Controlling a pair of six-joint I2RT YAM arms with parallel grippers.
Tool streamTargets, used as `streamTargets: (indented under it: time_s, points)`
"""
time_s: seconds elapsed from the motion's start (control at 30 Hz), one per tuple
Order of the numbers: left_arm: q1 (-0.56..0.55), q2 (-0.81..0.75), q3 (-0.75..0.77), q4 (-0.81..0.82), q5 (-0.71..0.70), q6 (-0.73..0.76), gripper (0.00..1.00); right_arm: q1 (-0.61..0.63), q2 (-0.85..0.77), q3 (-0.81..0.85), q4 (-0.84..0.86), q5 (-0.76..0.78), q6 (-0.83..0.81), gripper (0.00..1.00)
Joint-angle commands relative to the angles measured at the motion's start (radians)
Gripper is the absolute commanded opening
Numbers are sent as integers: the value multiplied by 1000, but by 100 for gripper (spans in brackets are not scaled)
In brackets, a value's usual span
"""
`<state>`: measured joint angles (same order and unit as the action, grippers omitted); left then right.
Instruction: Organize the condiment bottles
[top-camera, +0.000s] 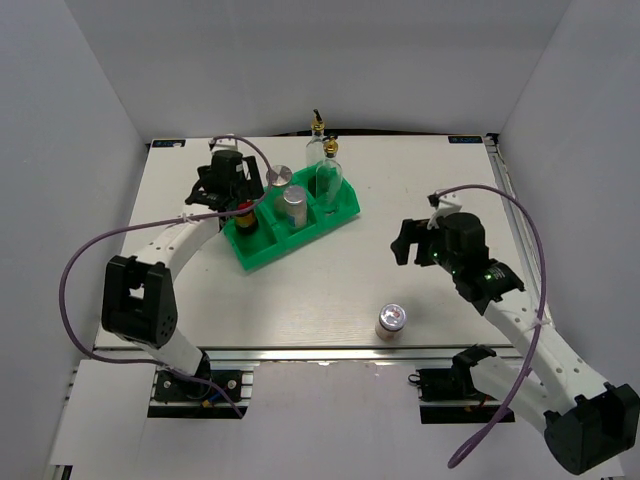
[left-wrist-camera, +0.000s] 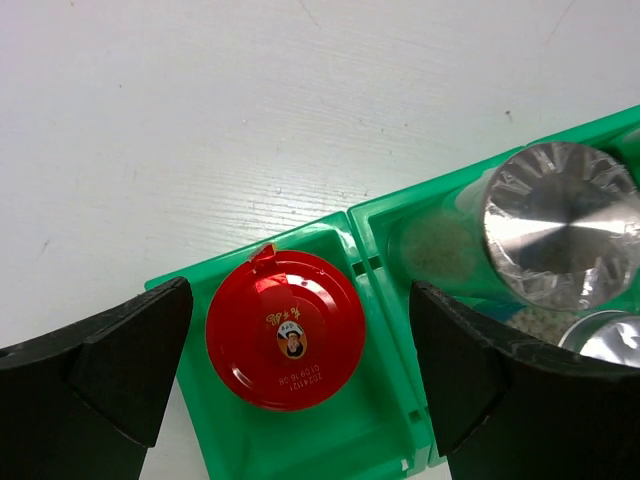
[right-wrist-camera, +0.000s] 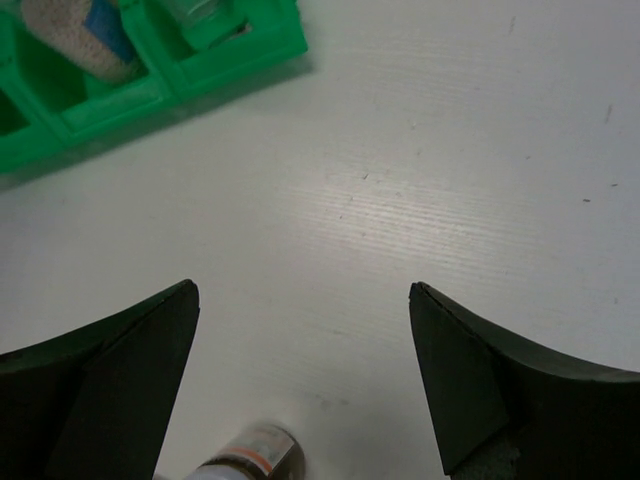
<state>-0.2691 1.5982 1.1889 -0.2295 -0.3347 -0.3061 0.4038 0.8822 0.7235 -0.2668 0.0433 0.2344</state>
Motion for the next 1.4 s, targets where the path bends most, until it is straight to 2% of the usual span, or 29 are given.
streamTargets:
  time_s: [0.0, 0.17, 0.33, 0.4, 0.53, 0.93, 1.17, 1.37]
  points:
    - [7, -87, 20, 18, 2, 9, 98, 90, -12, 56, -81, 6, -9, 89]
    - [7, -184, 17, -25, -72, -7, 98, 237, 12, 59, -210, 47, 31, 89]
    - [7, -367, -129, -10, -185, -76, 98, 378, 69, 66, -376, 173, 146, 89]
    - [7, -413, -172, -5, -226, -96, 98, 429, 87, 82, -425, 170, 155, 89]
    - [7, -478, -235, -14, -282, -128, 98, 467, 123, 117, -555, 253, 246, 89]
    - [7, -535, -301, -16, -334, -131, 98, 546, 202, 99, -575, 221, 287, 87]
    - [7, -527, -313, -4, -328, -130, 98, 558, 222, 113, -588, 208, 306, 74]
    - [7, -532, -319, -5, -337, -131, 98, 561, 216, 128, -572, 202, 296, 34]
